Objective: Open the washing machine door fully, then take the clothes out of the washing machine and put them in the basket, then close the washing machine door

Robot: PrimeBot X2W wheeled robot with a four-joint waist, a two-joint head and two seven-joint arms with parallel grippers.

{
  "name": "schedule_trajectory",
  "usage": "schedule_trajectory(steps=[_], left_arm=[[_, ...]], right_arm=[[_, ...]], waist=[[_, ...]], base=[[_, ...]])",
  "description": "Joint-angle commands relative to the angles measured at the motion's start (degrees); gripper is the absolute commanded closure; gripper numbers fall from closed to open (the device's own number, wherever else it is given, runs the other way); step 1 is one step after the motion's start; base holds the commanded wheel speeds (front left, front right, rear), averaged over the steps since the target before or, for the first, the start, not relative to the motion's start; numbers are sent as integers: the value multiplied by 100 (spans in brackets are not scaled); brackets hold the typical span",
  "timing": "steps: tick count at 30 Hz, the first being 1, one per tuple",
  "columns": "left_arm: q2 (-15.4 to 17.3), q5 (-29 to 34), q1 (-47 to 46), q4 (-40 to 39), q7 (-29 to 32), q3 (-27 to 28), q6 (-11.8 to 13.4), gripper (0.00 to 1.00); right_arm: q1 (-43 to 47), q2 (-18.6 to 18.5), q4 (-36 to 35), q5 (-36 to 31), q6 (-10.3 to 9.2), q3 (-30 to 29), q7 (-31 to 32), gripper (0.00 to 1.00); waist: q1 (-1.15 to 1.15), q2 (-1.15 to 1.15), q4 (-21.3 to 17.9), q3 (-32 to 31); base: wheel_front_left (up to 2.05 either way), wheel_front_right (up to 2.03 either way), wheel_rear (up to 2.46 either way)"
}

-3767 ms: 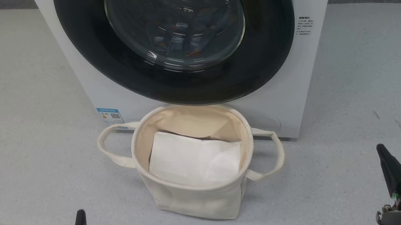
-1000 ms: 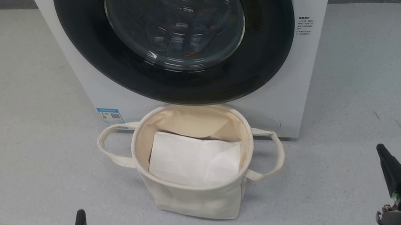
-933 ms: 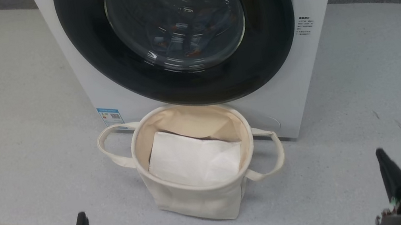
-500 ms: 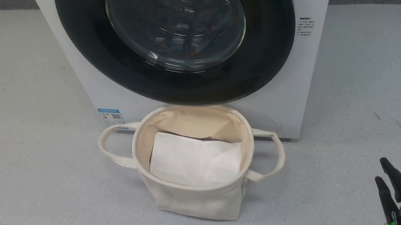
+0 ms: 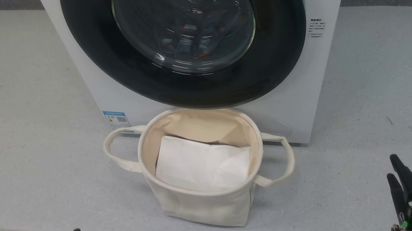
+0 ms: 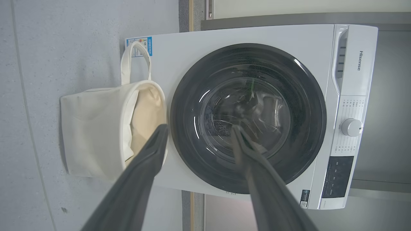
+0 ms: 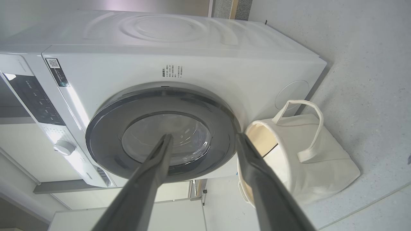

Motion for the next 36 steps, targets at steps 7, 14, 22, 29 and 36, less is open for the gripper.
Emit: schedule_trajectory(steps=[7, 14, 22, 29, 36], left_arm=[[43, 493, -321, -423, -158, 184, -12, 0], [49, 1349, -421, -790, -276, 184, -14, 0], [118, 2544, -539, -1308, -426, -4, -17, 0], [437, 3839, -595, -1562, -543, -470, 18, 0], [659, 4544, -685, -1632, -661, -916, 144, 0]], right_arm=[[-347, -38, -372, -377, 1, 24, -157, 0], [-489, -41, -563, -974, 1, 153, -274, 0], [-744, -46, -787, -2472, 1, 363, -390, 0], [-926, -50, -876, -3508, 1, 622, -403, 0], [-1025, -60, -915, -4301, 1, 889, -549, 0]], waist=[[-1, 0, 24, 0], [-1, 0, 37, -3], [-1, 0, 48, -13], [-1, 0, 61, -3], [-1, 0, 103, 13]], base=[[0, 0, 0], [0, 0, 0], [0, 0, 0], [0, 0, 0], [0, 0, 0]])
